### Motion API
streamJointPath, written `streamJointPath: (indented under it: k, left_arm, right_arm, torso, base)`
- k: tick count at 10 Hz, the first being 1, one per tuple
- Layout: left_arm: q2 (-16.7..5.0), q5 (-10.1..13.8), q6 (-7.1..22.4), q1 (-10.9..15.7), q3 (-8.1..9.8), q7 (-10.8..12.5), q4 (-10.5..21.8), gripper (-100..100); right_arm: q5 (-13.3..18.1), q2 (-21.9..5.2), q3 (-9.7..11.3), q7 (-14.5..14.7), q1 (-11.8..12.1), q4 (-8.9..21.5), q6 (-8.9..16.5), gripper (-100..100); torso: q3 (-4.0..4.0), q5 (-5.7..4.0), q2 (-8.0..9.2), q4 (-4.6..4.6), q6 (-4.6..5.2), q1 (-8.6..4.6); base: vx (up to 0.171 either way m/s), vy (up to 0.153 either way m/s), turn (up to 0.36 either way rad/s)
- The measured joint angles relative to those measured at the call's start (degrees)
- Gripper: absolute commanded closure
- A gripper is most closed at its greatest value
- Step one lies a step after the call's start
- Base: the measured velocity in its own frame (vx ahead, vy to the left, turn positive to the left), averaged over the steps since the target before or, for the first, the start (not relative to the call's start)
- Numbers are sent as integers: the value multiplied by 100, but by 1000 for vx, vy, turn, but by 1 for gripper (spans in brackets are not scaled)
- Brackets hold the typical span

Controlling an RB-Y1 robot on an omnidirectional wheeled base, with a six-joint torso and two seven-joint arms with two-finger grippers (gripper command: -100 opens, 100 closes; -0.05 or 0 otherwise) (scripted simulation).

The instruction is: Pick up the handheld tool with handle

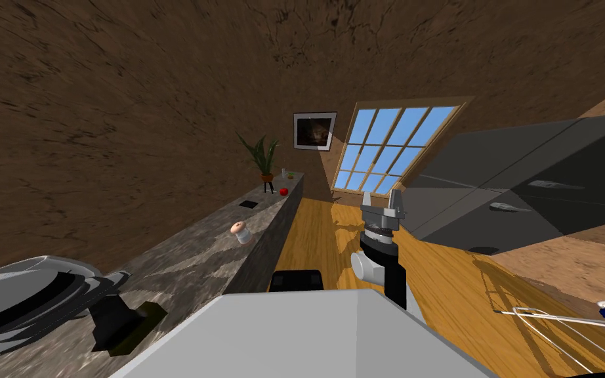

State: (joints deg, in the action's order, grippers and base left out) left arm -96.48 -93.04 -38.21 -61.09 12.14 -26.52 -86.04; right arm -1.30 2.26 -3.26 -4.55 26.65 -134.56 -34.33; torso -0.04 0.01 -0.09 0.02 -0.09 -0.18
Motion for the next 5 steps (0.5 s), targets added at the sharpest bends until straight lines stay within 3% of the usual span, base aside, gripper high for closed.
streamJointPath:
  k: [1,2,3,4,5]
  left_arm:
    - [-85,17,-58,-23,114,-1,-47,100]
    - [-194,92,-128,81,115,-54,-30,100]
    - [-353,181,-203,222,71,-90,-20,100]
    - [-356,179,-283,149,227,-120,-41,100]
    - [-352,177,-301,138,251,-127,-44,0]
  right_arm:
    - [0,0,0,0,1,0,0,0]
    - [0,0,0,0,1,0,0,0]
    - [0,0,0,0,1,0,0,0]
    - [0,0,0,0,0,0,0,0]
    - [0,0,0,0,0,0,0,0]
  torso:
    - [0,-5,-2,1,-5,-10]
    - [0,-9,-1,1,-9,-19]
    - [0,-13,-2,1,-7,-27]
    - [-1,-13,-2,1,-2,-26]
    - [0,-12,-1,0,-3,-19]
  base:
    - [10,-37,241]
    - [11,-45,238]
    - [7,-33,54]
    - [1,-11,-3]
    - [0,0,0]
